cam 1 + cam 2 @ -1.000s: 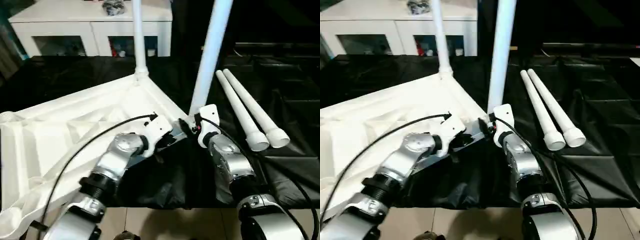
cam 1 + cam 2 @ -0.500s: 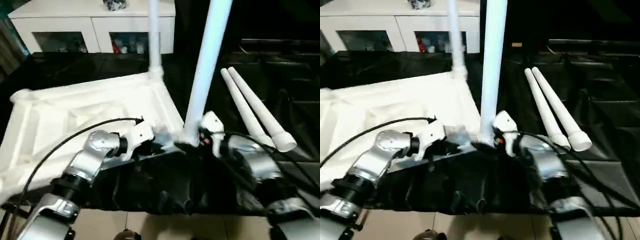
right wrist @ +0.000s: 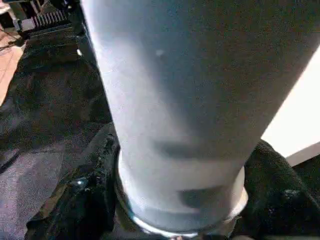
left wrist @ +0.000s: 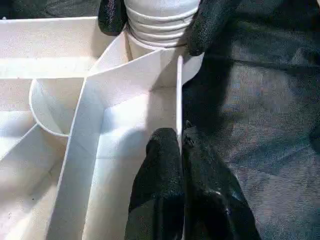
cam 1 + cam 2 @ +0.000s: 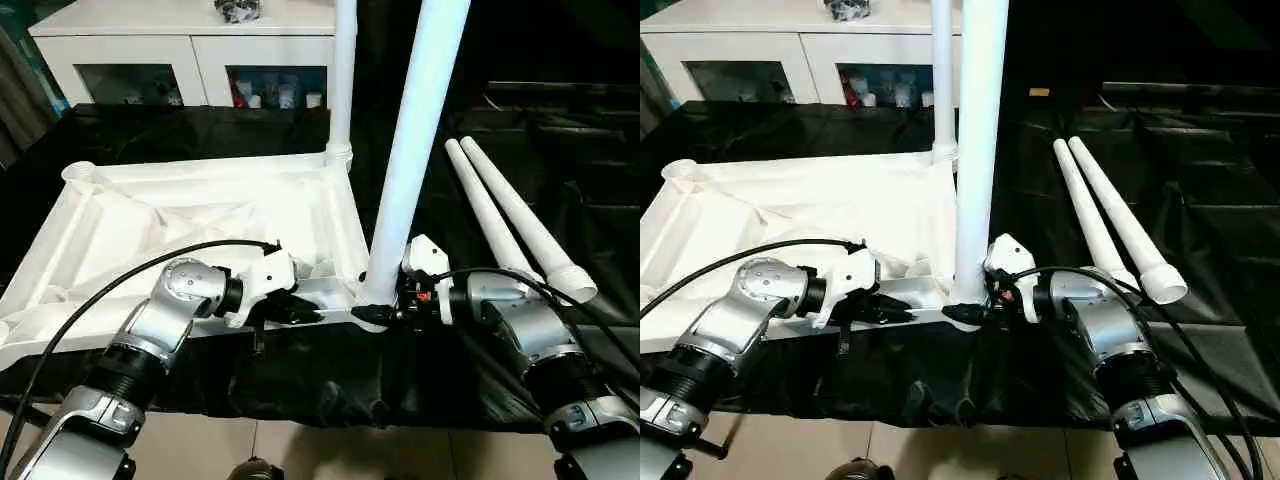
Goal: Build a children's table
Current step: Rotate leg to tighten
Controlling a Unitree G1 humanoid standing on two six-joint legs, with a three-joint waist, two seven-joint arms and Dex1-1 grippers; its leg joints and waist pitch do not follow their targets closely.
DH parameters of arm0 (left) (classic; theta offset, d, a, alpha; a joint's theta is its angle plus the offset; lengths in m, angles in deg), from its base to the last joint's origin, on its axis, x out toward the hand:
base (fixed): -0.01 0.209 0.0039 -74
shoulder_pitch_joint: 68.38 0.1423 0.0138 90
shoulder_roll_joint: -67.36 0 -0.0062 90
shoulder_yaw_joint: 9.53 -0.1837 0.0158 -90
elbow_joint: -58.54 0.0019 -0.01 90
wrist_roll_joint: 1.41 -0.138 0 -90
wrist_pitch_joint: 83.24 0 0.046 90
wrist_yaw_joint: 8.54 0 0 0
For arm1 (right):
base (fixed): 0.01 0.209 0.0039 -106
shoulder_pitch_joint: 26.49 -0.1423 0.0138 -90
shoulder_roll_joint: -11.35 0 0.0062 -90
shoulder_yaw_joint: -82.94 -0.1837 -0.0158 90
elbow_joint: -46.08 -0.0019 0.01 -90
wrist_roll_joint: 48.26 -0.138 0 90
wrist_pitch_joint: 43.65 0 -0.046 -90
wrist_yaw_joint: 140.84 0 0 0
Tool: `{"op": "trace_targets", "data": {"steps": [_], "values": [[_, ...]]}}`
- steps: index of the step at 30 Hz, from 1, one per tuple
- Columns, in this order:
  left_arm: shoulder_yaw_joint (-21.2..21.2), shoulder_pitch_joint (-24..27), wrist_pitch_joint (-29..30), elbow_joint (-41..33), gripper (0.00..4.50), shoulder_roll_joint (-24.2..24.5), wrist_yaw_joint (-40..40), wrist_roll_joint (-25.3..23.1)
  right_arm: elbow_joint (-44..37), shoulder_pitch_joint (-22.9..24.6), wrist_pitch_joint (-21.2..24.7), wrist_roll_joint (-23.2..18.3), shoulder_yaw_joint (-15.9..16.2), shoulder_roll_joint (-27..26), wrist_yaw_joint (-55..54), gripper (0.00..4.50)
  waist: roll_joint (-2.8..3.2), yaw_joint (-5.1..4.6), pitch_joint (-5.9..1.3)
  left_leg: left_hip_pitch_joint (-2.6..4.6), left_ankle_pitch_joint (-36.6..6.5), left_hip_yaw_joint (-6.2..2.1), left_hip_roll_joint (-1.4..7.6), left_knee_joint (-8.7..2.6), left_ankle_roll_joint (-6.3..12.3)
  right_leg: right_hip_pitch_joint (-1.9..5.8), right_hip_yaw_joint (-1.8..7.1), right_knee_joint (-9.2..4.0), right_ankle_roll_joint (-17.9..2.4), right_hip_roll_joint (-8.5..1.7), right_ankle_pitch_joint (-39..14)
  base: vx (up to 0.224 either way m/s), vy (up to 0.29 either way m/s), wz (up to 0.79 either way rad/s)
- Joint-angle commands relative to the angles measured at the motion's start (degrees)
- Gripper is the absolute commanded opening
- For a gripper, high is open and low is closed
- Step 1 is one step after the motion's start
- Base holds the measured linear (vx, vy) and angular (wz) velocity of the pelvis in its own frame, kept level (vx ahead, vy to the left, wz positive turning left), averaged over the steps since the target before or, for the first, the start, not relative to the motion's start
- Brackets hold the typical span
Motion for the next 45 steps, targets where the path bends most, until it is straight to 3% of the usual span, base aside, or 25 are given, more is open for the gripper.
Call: {"op": "trace_targets", "data": {"steps": [1, 2, 4, 7, 10, 11, 12, 14, 15, 16, 21, 27, 29, 32, 34, 37, 45], "values": [[0.71, -1.88, 1.57, 0.94, 0.0, -2.93, 7.68, -1.66, 1.87, -0.03, 0.18, 1.1, 0.42, -4.42, -7.43, 2.76, -1.06, -0.28, -3.92, 0.89, -14.81, -1.2, 2.68, -3.93, 1.58, 2.17, 3.15, -4.04, -11.53, -3.81, -18.39, 0.0, 0.0, 0.0], [1.52, -2.78, 3.77, 1.94, 0.0, -5.73, 13.98, -2.97, 5.73, -0.84, 0.72, 3.07, -1.66, -7.46, -18.34, 2.75, -1.04, -0.44, -3.76, 1.07, -15.96, -1.4, 2.6, -4.07, 0.63, 2.16, 3.05, -4.36, -11.11, -3.99, -20.89, 0.0, 0.0, 0.0], [1.69, -2.93, 4.24, 2.14, 0.0, -6.49, 15.32, -3.13, 6.64, -1.04, 1.48, 3.43, -2.19, -8.31, -21.16, 2.75, -1.11, -0.91, -3.54, 1.4, -18.7, -1.67, 2.36, -4.23, -0.74, 2.13, 2.79, -4.91, -9.65, -4.01, -26.23, 0.0, 0.0, 0.0], [0.82, -3.23, 6.87, 1.45, 0.0, -10.0, 20.41, -4.6, 8.64, -1.56, 3.84, 2.84, -5.21, -12.8, -31.85, 2.74, -1.03, -1.69, -3.29, 1.62, -21.53, -1.91, 2.32, -4.37, -1.07, 1.75, 2.68, -5.69, -7.61, -4.01, -30.19, 0.0, 0.0, 0.0], [0.4, -3.69, 9.01, 1.4, 0.0, -13.42, 24.12, -5.15, 10.86, -2.8, 4.12, 3.19, -6.82, -16.33, -40.53, 2.74, -0.91, -1.9, -3.39, 1.86, -22.82, -1.95, 2.17, -4.37, -1.28, 1.53, 2.57, -6.17, -6.36, -3.98, -31.54, 0.0, 0.0, 0.0], [-0.3, -4.03, 9.36, 1.94, 0.0, -15.26, 25.69, -5.9, 12.48, -3.85, 3.94, 3.63, -7.61, -18.27, -45.5, 2.74, -0.52, -2.01, -3.28, 1.8, -23.34, -1.98, 2.11, -4.41, -1.3, 1.43, 2.59, -6.3, -6.14, -3.92, -31.79, 0.0, 0.0, 0.0], [-0.79, -4.26, 9.49, 2.45, 0.0, -16.5, 26.83, -6.68, 13.6, -4.62, 3.36, 4.28, -8.2, -19.7, -48.88, 2.74, -0.51, -2.1, -3.34, 1.69, -23.36, -2.06, 2.06, -4.42, -1.46, 1.53, 2.51, -6.22, -6.08, -3.95, -31.73, 0.0, 0.0, 0.0], [-1.54, -4.52, 9.21, 3.0, 0.0, -17.58, 27.43, -7.48, 14.51, -5.4, 2.62, 4.64, -9.04, -21.24, -52.03, 2.74, -0.7, -2.26, -3.32, 1.97, -24.45, -2.09, 1.89, -4.35, -1.59, 1.32, 2.32, -6.64, -5.34, -3.92, -33.06, 0.0, 0.0, 0.0], [-1.69, -4.59, 9.27, 3.05, 0.0, -17.81, 27.54, -7.56, 14.54, -5.53, 2.34, 4.36, -9.39, -21.69, -52.43, 2.74, -0.45, -2.23, -3.33, 2.0, -24.7, -2.15, 1.93, -4.37, -1.49, 1.3, 2.35, -6.66, -5.22, -3.97, -33.03, 0.0, 0.0, 0.0], [-1.73, -4.63, 9.39, 3.02, 0.0, -17.93, 27.72, -7.56, 14.38, -5.55, 1.85, 4.45, -9.38, -21.81, -52.64, 3.09, -0.47, -2.25, -3.39, 2.01, -25.07, -2.13, 1.97, -4.45, -1.31, 1.26, 2.34, -6.67, -5.17, -3.87, -32.38, 0.0, 0.0, 0.0], [-1.61, -4.29, 8.13, 2.09, 0.0, -15.63, 25.22, -6.95, 13.85, -5.65, 0.64, 5.55, -8.81, -19.01, -50.87, 3.71, -0.32, -2.17, -3.6, 1.58, -24.46, -2.09, 2.16, -4.78, -1.12, 1.62, 2.54, -6.02, -6.66, -3.73, -26.82, 0.0, 0.0, 0.0], [-0.42, -1.6, 5.04, -0.33, 0.0, -11.07, 18.38, -4.99, 14.49, -5.85, -2.92, 6.47, -7.97, -13.82, -43.87, 3.71, -0.47, -1.88, -4.02, 1.01, -20.16, -1.66, 2.29, -4.59, -0.03, 2.27, 2.9, -4.96, -9.64, -3.78, -18.62, 0.0, 0.0, 0.0], [-0.32, -0.9, 4.35, -1.08, 0.0, -9.38, 16.41, -4.37, 14.48, -5.68, -4.25, 6.98, -6.71, -12.1, -40.08, 3.71, -0.47, -1.67, -4.1, 0.88, -17.5, -1.44, 2.3, -4.35, 0.89, 2.43, 2.94, -4.44, -10.93, -3.68, -14.77, 0.0, 0.0, 0.0], [0.05, -0.08, 3.3, -1.77, 0.0, -7.26, 13.72, -3.3, 13.8, -4.97, -5.7, 7.85, -4.05, -9.65, -33.47, 3.71, -0.34, -1.5, -4.22, 0.74, -16.01, -1.3, 2.31, -4.13, 1.61, 2.68, 2.86, -4.12, -11.83, -3.6, -13.14, 0.0, 0.0, 0.0], [0.11, 0.38, 2.85, -2.34, 0.0, -6.04, 11.7, -2.51, 12.63, -4.13, -6.54, 7.89, -2.3, -8.05, -28.42, 3.71, -0.22, -1.45, -4.18, 0.8, -15.79, -1.27, 2.44, -4.13, 1.88, 2.69, 2.82, -3.98, -12.3, -3.45, -12.3, 0.0, 0.0, 0.0], [0.3, 0.88, 2.86, -3.66, 0.0, -4.11, 8.07, -0.69, 8.88, -2.19, -7.35, 5.42, -0.19, -5.09, -17.0, 3.71, -0.59, -1.27, -4.11, 0.83, -16.21, -1.2, 2.6, -4.17, 2.21, 2.77, 2.84, -3.88, -12.49, -3.37, -12.39, 0.0, 0.0, 0.0], [-0.2, 0.34, 2.41, -3.54, 0.0, -1.22, 3.22, 0.32, 3.72, -0.54, -5.94, 1.5, 2.66, -1.5, -2.95, 3.71, -0.68, -0.8, -3.88, 1.02, -17.91, -1.26, 2.72, -4.29, 2.13, 2.52, 2.92, -4.28, -11.98, -3.54, -17.48, 0.0, 0.0, 0.0]]}}
